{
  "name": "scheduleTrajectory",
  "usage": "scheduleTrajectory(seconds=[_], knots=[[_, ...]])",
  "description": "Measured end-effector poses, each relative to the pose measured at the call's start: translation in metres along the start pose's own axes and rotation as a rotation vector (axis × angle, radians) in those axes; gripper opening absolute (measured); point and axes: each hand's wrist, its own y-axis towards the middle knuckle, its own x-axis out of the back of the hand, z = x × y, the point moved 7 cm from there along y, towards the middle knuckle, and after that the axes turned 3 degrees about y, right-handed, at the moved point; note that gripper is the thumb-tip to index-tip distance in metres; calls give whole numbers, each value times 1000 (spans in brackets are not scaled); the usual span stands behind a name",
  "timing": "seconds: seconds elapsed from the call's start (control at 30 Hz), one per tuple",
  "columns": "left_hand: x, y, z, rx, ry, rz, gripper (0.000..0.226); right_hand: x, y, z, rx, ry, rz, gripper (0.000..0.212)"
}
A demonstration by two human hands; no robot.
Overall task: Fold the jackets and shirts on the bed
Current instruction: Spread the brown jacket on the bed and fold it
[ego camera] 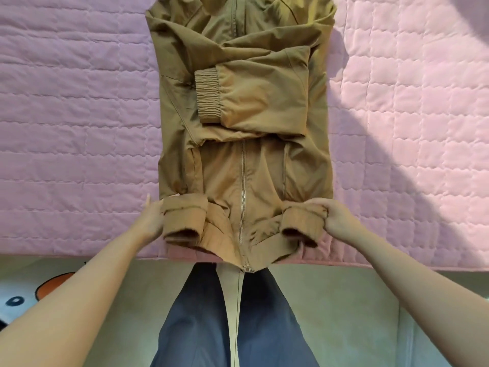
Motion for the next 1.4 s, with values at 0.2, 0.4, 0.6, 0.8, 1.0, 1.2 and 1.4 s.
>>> scheduleTrajectory(seconds=[0.2, 0.4, 0.6, 0.8, 1.0, 1.2, 1.4], knots=[[48, 33, 8, 406, -554, -22, 95, 68, 31, 10, -422, 702, -253, 35], [52, 50, 6, 501, -561, -243, 80, 73, 51, 16, -436, 379, -396, 31], [61, 58, -11, 277, -738, -258, 42, 73, 63, 18, -352, 713, -322, 55], [89, 51, -44, 25, -978, 130, 69, 93, 60, 51, -147, 1108, 35, 48], [149, 98, -78, -16, -1033, -112, 28, 143, 112, 87, -95, 1075, -208, 37], [132, 140, -49, 240, -578, -367, 35, 124, 145, 62, -336, 284, -549, 44], [113, 103, -20, 292, -692, -232, 79, 102, 106, 31, -416, 634, -521, 61]])
